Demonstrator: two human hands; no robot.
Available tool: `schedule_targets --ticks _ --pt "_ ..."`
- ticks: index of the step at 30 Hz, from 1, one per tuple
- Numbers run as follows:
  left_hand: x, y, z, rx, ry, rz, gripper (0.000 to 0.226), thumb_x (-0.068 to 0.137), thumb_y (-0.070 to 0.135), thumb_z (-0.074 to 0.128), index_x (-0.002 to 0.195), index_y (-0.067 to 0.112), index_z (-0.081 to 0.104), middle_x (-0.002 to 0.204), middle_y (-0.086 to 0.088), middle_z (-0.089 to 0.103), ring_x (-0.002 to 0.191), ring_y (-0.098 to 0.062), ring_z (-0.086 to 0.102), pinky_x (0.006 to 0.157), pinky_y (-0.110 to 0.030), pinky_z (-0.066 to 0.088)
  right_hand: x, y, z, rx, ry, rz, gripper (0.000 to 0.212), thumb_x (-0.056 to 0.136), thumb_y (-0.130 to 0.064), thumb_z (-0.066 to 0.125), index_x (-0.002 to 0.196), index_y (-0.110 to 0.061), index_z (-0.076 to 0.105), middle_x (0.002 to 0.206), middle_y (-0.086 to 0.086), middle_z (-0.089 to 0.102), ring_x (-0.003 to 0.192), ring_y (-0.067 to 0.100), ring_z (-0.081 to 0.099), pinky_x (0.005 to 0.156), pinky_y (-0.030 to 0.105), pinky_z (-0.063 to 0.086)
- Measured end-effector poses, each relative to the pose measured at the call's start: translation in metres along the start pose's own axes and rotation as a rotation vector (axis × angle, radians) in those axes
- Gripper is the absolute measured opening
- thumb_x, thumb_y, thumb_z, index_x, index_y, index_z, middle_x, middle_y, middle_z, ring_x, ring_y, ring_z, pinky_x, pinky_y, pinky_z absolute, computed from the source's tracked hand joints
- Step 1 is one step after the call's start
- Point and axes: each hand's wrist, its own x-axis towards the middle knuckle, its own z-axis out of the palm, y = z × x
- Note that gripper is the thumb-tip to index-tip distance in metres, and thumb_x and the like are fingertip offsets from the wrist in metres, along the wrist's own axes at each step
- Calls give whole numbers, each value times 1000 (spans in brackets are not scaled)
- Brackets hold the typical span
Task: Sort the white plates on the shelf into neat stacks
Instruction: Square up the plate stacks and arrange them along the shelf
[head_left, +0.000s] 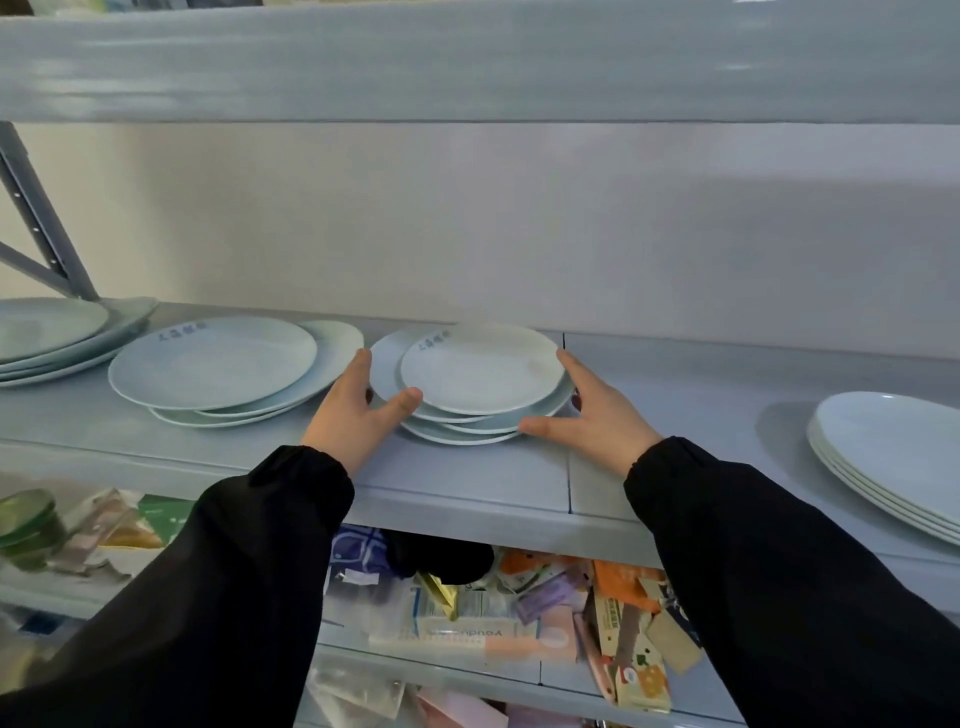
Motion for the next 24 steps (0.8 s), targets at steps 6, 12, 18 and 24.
schedule_targets --ticks 6,12,18,24 --pt "16 -16 0 62 -158 43 96 67 78 69 146 35 36 142 14 52 128 -7 51 106 -44 44 7 8 7 39 33 18 116 70 -55 82 158 -27 13 160 -9 26 144 12 31 117 34 31" --pt "9 -5 7 123 -183 186 83 68 58 81 139 35 44 132 21 53 123 -5 51 100 -28 42 14 13 15 -95 -55 -33 112 70 -61 78 158 -26 17 162 -12 17 146 10 23 120 33 24" --pt "14 -12 4 146 -204 88 142 38 71 81 156 19 21 157 4 34 142 -13 35 117 -41 32 17 12 14 -15 -14 -89 95 70 -60 79 149 -39 31 149 -15 40 135 8 39 113 41 37" --pt "18 -20 3 44 -198 100 122 35 68 90 143 40 41 139 17 54 127 -3 51 109 -39 42 15 18 16 -65 -7 -82 86 71 -58 80 144 -37 40 141 -18 50 128 8 47 108 34 41"
